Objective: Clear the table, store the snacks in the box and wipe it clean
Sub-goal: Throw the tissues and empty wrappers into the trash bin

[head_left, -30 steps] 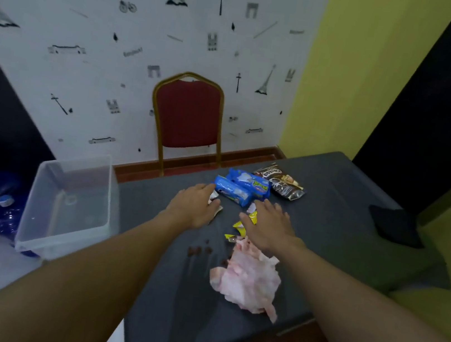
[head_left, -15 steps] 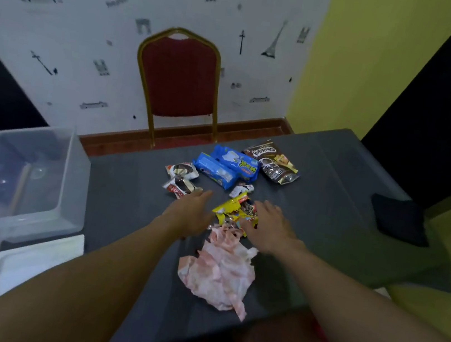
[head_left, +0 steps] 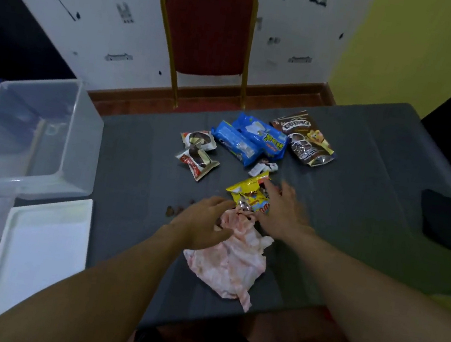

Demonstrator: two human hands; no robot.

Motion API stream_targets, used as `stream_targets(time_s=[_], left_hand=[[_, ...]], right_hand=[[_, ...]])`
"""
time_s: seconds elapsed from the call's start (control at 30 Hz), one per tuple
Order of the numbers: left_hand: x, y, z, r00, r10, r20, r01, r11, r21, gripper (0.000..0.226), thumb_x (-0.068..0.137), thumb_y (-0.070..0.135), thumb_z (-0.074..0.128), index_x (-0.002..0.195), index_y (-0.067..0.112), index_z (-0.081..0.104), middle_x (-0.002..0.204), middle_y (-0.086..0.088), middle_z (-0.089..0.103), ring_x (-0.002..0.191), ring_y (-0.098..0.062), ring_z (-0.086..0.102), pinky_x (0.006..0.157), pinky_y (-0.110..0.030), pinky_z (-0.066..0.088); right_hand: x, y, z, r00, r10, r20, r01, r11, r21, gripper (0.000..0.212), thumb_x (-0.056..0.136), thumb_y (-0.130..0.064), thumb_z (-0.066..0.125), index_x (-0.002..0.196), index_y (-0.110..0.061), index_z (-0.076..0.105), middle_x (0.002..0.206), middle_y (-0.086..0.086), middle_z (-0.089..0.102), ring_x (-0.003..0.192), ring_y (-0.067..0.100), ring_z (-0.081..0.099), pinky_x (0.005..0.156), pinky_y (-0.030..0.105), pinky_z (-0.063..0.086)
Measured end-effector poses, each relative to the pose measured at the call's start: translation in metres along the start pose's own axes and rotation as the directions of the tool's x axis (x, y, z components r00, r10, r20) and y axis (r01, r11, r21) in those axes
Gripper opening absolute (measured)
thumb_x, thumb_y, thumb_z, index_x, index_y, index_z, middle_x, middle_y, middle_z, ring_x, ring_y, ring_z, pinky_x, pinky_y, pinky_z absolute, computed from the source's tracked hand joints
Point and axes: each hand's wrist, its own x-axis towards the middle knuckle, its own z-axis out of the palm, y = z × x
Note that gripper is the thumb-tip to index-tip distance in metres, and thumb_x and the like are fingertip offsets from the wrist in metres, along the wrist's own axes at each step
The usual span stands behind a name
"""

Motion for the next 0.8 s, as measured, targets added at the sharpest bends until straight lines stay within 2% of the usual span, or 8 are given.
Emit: stream_targets(time_s=[0.1,0.17,0.3,0.37,0.47,0.6,0.7,0.8], left_hand=[[-0.008,-0.002,0.016,0.993,0.118,-0.014,-0.116,0.99,0.076,0.082,0.084,0.065,0.054,0.152,0.026,0.029,0.153,-0.001,0.032,0.136,-0.022,0.039,0.107,-0.041,0.041],[-0.011,-0.003,0.026,0.989,0.134,0.068,-0.143,0.978,0.152,0.096,0.074,0.075,0.052,0.154,0.034,0.017,0.161,0.005,0.018,0.144,-0.02,0.025,0.112,-0.043,0.034],[-0.008,-0.004,0.042,0.969,0.151,0.195,-0.2,0.943,0.265,0.108,0.071,0.069,0.063,0.153,0.041,-0.001,0.164,0.008,0.01,0.145,-0.021,0.022,0.109,-0.044,0.031],[-0.004,-0.002,0.044,0.967,0.126,0.223,-0.185,0.945,0.271,0.1,0.078,0.057,0.067,0.153,0.04,0.004,0.161,0.005,0.019,0.143,-0.024,0.027,0.108,-0.043,0.032],[0.001,-0.001,0.043,0.965,0.104,0.243,-0.168,0.951,0.261,0.075,0.085,0.039,0.066,0.149,0.033,0.028,0.145,-0.001,0.041,0.129,-0.025,0.043,0.1,-0.039,0.041],[0.004,0.0,0.033,0.982,0.14,0.13,-0.16,0.974,0.163,0.041,0.09,0.032,0.059,0.129,0.02,0.057,0.126,-0.004,0.052,0.113,-0.025,0.051,0.09,-0.039,0.045],[0.009,0.003,0.024,0.991,0.137,0.003,-0.136,0.981,0.138,0.025,0.09,0.03,0.055,0.108,0.015,0.062,0.109,-0.004,0.056,0.098,-0.023,0.052,0.082,-0.041,0.046],[0.016,0.006,0.013,0.992,0.077,-0.103,-0.067,0.993,0.093,0.01,0.084,0.026,0.055,0.087,0.017,0.054,0.093,-0.004,0.059,0.09,-0.025,0.052,0.077,-0.038,0.042]], right_hand=[[0.016,0.002,0.008,0.999,-0.01,0.038,0.009,1.0,0.01,0.088,0.088,-0.038,0.07,0.156,-0.038,0.013,0.163,0.015,0.01,0.148,0.036,0.018,0.114,0.048,0.032],[0.023,0.004,0.013,0.999,-0.01,0.044,0.009,1.0,0.017,0.088,0.088,-0.037,0.07,0.155,-0.039,0.013,0.16,0.016,0.019,0.144,0.037,0.024,0.111,0.048,0.036],[0.031,0.007,0.017,1.0,0.001,-0.02,-0.001,1.0,-0.015,0.085,0.085,-0.039,0.075,0.15,-0.037,0.02,0.132,0.017,0.041,0.122,0.035,0.038,0.092,0.042,0.043],[0.035,0.008,0.016,1.0,0.022,-0.012,-0.022,1.0,0.019,0.089,0.082,-0.037,0.078,0.149,-0.037,0.021,0.126,0.016,0.039,0.119,0.035,0.039,0.089,0.04,0.042],[0.038,0.01,0.012,0.997,0.075,-0.007,-0.074,0.994,0.076,0.095,0.08,-0.034,0.08,0.151,-0.039,0.018,0.126,0.016,0.038,0.12,0.034,0.04,0.088,0.038,0.041],[0.037,0.018,0.004,0.995,0.077,-0.067,-0.067,0.987,0.147,0.082,0.082,-0.036,0.076,0.148,-0.038,0.026,0.123,0.014,0.04,0.115,0.033,0.046,0.093,0.04,0.045],[0.036,0.024,-0.002,0.989,0.097,-0.113,-0.079,0.985,0.156,0.079,0.082,-0.036,0.076,0.145,-0.037,0.029,0.121,0.013,0.039,0.112,0.032,0.047,0.092,0.04,0.046],[0.039,0.03,-0.006,0.977,0.144,-0.156,-0.116,0.977,0.177,0.079,0.081,-0.034,0.078,0.144,-0.038,0.029,0.123,0.013,0.039,0.114,0.03,0.046,0.087,0.035,0.042]])
